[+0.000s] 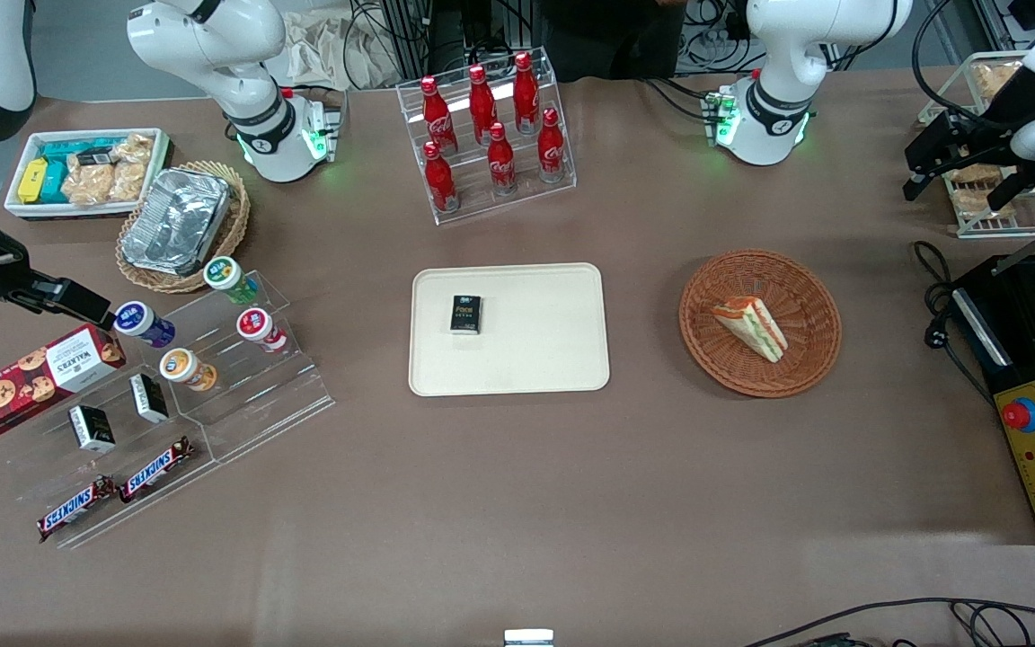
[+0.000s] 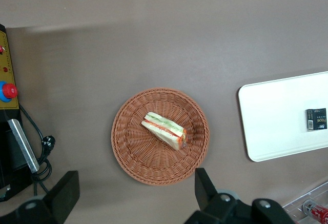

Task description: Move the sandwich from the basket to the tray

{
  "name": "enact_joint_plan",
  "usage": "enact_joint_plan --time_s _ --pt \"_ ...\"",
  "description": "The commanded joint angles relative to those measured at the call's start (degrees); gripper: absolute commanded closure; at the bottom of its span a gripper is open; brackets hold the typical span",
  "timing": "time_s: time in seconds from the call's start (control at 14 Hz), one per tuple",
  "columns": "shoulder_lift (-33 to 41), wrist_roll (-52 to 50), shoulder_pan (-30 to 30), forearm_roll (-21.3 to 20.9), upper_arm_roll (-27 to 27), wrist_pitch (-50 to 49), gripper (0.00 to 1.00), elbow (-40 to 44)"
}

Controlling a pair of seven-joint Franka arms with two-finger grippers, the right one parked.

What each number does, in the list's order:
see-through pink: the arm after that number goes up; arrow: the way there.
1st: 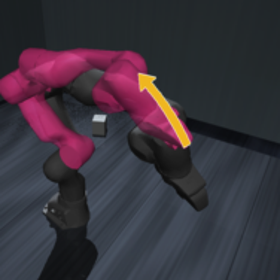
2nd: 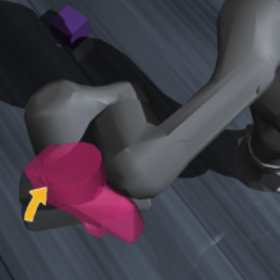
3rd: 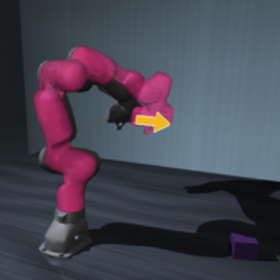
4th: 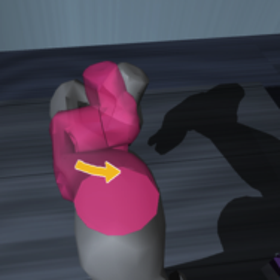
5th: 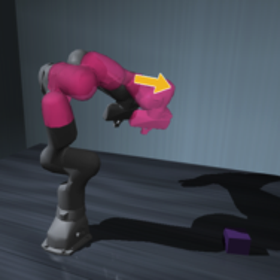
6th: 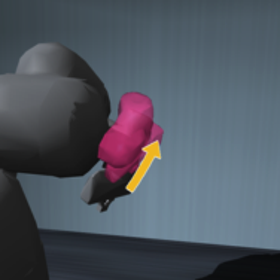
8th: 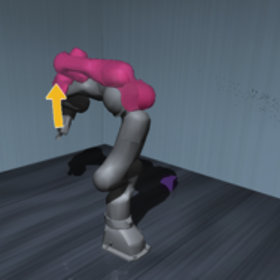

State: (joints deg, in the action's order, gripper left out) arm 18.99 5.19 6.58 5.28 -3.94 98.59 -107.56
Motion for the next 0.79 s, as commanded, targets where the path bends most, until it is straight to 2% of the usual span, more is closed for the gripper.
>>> enact_joint_plan --time_s 0.0,0.21,0.36,0.5,0.71 --pt "0.2 1.1 0.3 0.1 -0.5 -0.9 0.0 -0.1" --pt "-0.3 0.9 0.3 -0.1 -0.5 -0.9 0.0 0.2" --pt "-0.4 -0.3 0.5 -5.1 -0.2 -1.9 0.0 -0.3" --pt "-0.3 -0.9 0.5 -5.1 -0.1 -4.0 0.0 -0.5" --pt "-0.2 -10.1 0.9 -4.8 0.1 -4.7 0.0 -0.8"
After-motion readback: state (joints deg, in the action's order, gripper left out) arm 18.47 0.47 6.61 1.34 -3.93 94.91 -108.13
